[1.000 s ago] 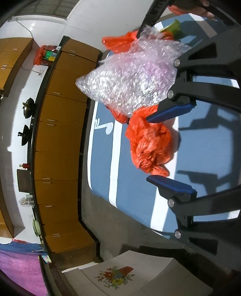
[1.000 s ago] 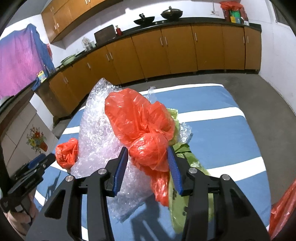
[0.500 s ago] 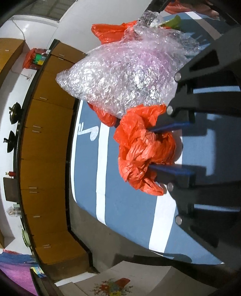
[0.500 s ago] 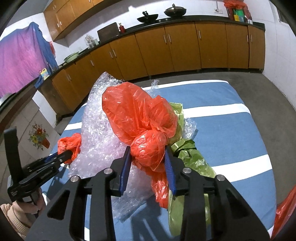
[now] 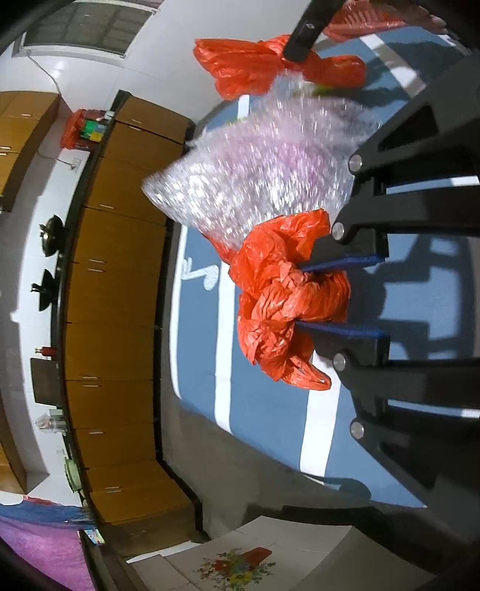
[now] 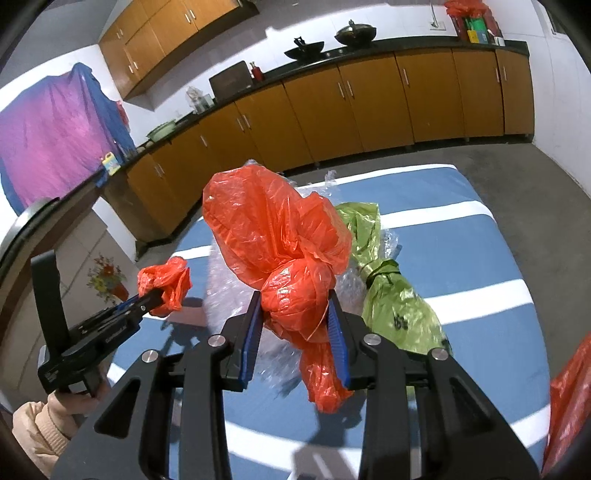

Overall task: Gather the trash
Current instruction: 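Carry both red bags over the orange basket and open both tools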

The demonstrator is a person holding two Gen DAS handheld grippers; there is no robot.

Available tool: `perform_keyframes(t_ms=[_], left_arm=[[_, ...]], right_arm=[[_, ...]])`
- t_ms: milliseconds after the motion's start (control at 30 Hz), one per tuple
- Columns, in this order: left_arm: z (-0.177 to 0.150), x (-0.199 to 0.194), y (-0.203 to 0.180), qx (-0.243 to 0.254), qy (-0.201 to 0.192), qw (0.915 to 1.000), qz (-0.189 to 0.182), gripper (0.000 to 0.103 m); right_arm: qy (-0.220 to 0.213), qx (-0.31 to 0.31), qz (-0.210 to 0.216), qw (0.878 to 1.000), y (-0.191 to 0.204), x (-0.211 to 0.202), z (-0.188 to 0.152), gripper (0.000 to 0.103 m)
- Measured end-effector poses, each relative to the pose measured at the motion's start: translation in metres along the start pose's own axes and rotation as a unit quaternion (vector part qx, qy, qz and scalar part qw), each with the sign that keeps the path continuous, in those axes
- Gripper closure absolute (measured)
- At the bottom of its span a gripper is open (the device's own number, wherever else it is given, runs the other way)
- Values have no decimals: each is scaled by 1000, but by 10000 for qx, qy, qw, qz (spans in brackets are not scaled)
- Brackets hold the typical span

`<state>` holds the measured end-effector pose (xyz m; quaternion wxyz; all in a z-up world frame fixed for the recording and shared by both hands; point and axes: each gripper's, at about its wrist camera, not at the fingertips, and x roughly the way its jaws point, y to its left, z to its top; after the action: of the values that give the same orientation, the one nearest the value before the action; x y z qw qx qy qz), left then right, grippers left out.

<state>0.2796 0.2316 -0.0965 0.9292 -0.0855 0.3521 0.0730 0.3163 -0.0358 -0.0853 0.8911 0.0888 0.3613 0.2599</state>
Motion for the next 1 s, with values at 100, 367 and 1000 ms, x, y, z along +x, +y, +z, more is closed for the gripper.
perform_keyframes(t_ms=[100,367,1000], left_arm=[[2,-19,-7,3,-102,9999,-124,78],[4,-72,-37,125,-410,9975,-566,78],[-23,-150,-168,986,-552,9759,-1868,78]], right_arm=[[-81,-4,-13,10000,5,-16,-3,68],[-465,-13,-422,9980,-4,-74,-12,68],[-1143,531,-2012,9714,-68,-205,-57,68]])
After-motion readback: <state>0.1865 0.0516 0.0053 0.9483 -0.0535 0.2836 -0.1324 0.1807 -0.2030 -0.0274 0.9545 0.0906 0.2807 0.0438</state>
